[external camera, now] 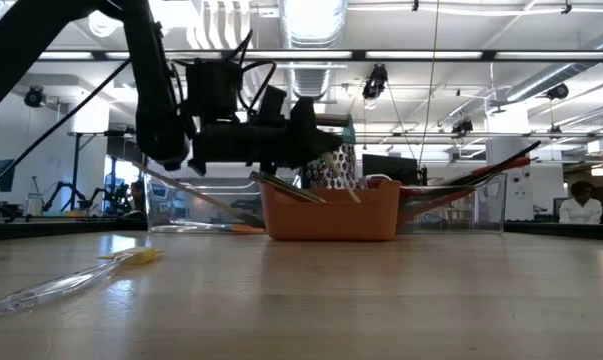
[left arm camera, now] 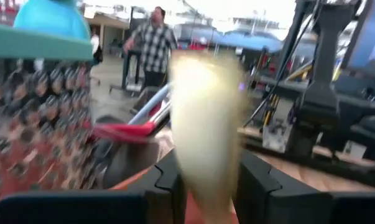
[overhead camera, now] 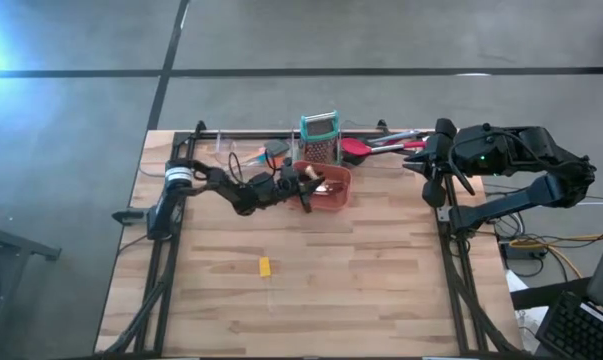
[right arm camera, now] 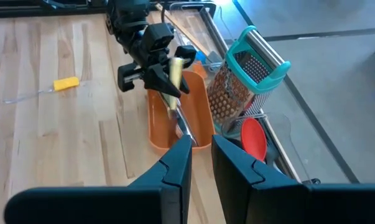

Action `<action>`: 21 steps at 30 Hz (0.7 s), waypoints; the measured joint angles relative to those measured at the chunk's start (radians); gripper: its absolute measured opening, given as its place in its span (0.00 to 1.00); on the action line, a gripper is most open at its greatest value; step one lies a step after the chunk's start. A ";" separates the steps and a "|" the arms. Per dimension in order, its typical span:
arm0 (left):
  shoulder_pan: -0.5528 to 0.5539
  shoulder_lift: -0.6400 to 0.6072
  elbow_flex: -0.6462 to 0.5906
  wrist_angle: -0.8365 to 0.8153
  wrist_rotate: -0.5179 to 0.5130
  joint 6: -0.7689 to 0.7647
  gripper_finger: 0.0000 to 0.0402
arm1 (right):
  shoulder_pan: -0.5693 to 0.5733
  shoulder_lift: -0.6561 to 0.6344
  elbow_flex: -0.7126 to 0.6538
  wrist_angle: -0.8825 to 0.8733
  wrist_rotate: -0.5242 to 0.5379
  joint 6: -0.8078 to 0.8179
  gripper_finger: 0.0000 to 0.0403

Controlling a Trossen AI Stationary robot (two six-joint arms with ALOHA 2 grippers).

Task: Pick & Place Kitchen Items
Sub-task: Put the yellow table knife into the orange bin, then put the yellow spatula into the left transparent bin

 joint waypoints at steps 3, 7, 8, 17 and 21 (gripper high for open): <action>0.000 -0.046 -0.024 -0.086 0.000 0.000 0.25 | 0.000 0.000 0.000 0.003 0.000 0.000 0.14; 0.000 -0.119 -0.056 -0.191 0.035 0.000 0.25 | 0.000 0.000 0.000 0.005 0.000 0.000 0.14; -0.001 -0.142 -0.063 -0.226 0.039 0.001 0.24 | 0.000 0.000 0.000 0.005 0.001 0.000 0.14; 0.000 -0.405 -0.084 -0.784 0.078 0.038 0.26 | 0.000 0.001 0.000 0.007 0.026 0.000 0.14; 0.000 -0.532 -0.065 -1.048 0.084 0.058 0.25 | 0.000 0.001 0.000 0.007 0.026 -0.001 0.14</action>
